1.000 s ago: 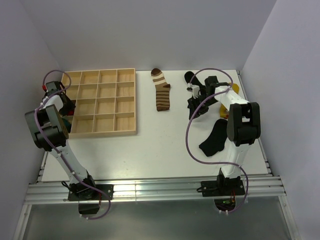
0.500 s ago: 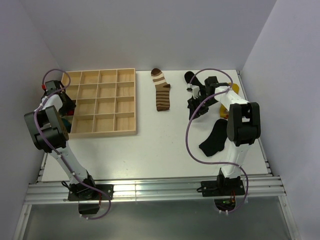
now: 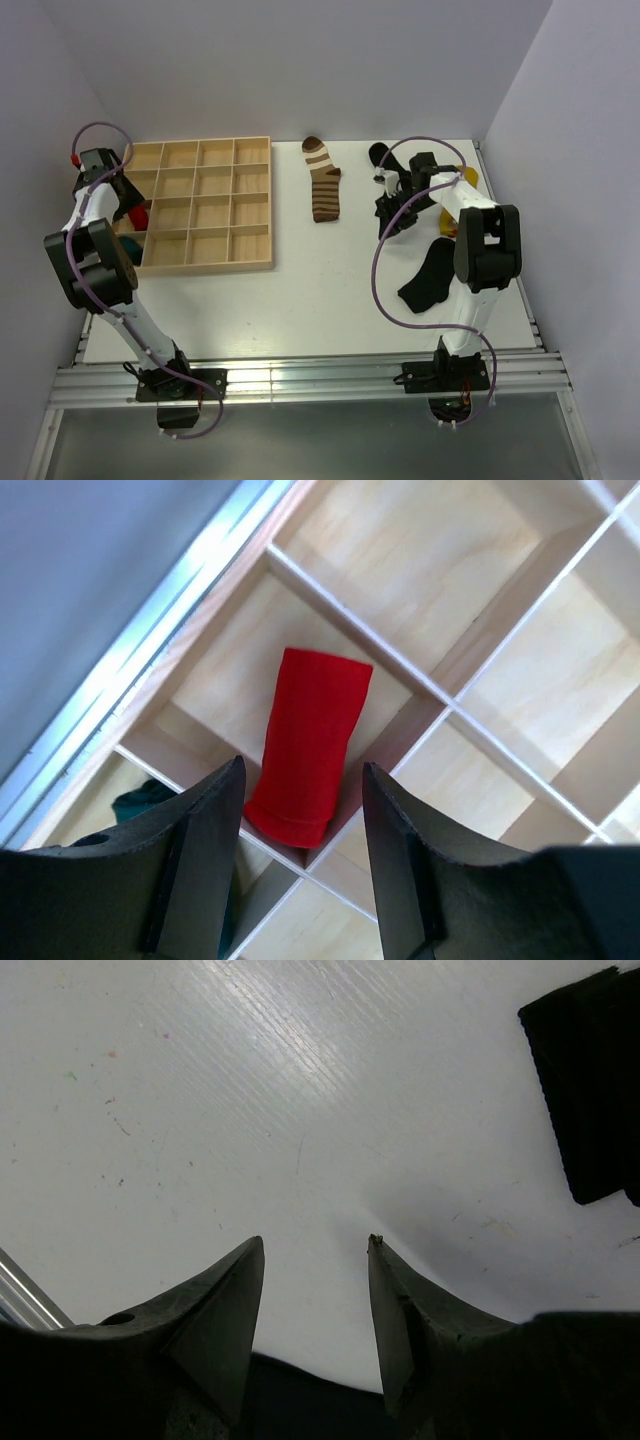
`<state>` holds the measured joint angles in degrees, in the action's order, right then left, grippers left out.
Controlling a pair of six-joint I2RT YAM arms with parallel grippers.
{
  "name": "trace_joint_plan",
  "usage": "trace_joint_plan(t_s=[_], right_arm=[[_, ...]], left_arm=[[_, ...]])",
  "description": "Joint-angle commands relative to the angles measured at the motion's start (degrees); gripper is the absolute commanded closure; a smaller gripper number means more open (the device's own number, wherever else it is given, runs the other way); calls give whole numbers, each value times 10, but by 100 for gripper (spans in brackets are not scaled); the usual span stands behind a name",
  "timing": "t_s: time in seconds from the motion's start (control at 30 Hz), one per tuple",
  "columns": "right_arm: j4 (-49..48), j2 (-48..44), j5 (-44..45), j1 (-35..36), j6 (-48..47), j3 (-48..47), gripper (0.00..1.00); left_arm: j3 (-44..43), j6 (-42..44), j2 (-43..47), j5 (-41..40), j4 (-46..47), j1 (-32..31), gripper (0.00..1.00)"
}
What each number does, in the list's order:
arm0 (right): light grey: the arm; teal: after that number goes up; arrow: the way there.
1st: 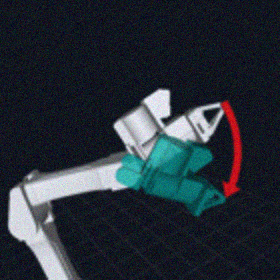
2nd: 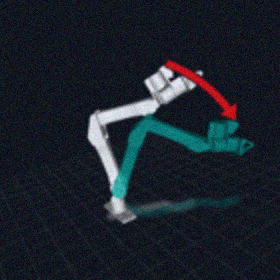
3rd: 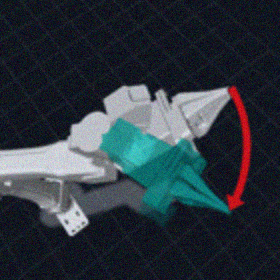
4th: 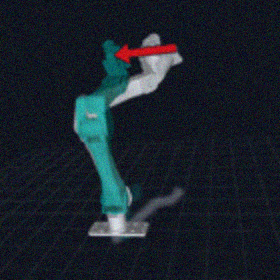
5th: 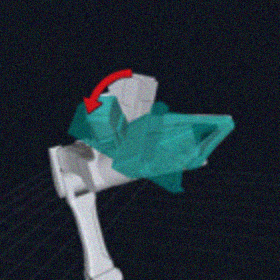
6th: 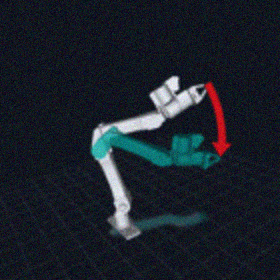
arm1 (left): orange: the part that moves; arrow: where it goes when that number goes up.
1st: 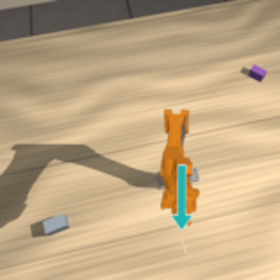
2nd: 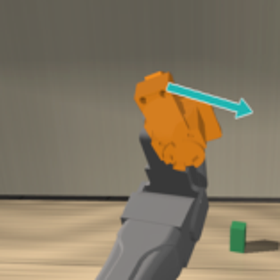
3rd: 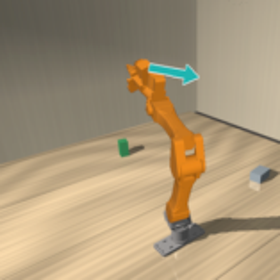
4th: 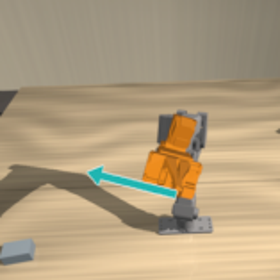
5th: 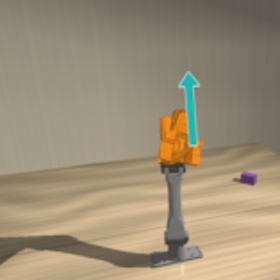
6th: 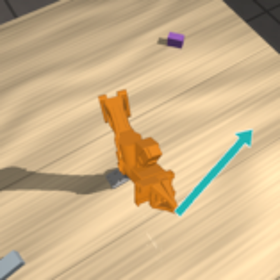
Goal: Roll the socks
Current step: Place the sock in the storage box, then reset both arms
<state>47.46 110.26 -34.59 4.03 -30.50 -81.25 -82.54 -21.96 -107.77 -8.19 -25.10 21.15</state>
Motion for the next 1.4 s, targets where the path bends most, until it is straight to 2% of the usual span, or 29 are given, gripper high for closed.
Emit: trace_joint_plan(t_s=[0.0,0.43,0.63,0.83,0.87,0.93,1.03,1.13,1.23,1.37], right_arm=[[-18,-36,10,3,-2,0,46],[-31,-62,27,0,10,10,46],[-54,-94,27,-3,34,16,46],[-78,-175,13,-16,68,28,46],[-86,-188,11,-17,74,30,46],[-91,-229,13,-23,91,32,46],[-96,-283,14,-25,114,31,44],[-103,-336,14,-27,141,31,42],[-110,-378,10,-29,165,34,35],[-120,-405,16,-29,196,35,33]], left_arm=[[-27,0,38,-15,-7,-1,44],[-81,-8,108,2,-22,-8,45],[-118,-8,148,45,-30,-55,44],[-140,0,189,77,-25,-205,40],[-139,2,192,77,-19,-258,40],[-131,8,194,88,-11,-331,40],[-85,-6,207,114,36,-404,40],[-45,-11,212,142,75,-460,40],[-23,-3,208,160,85,-502,41],[5,-13,222,202,106,-511,41]])
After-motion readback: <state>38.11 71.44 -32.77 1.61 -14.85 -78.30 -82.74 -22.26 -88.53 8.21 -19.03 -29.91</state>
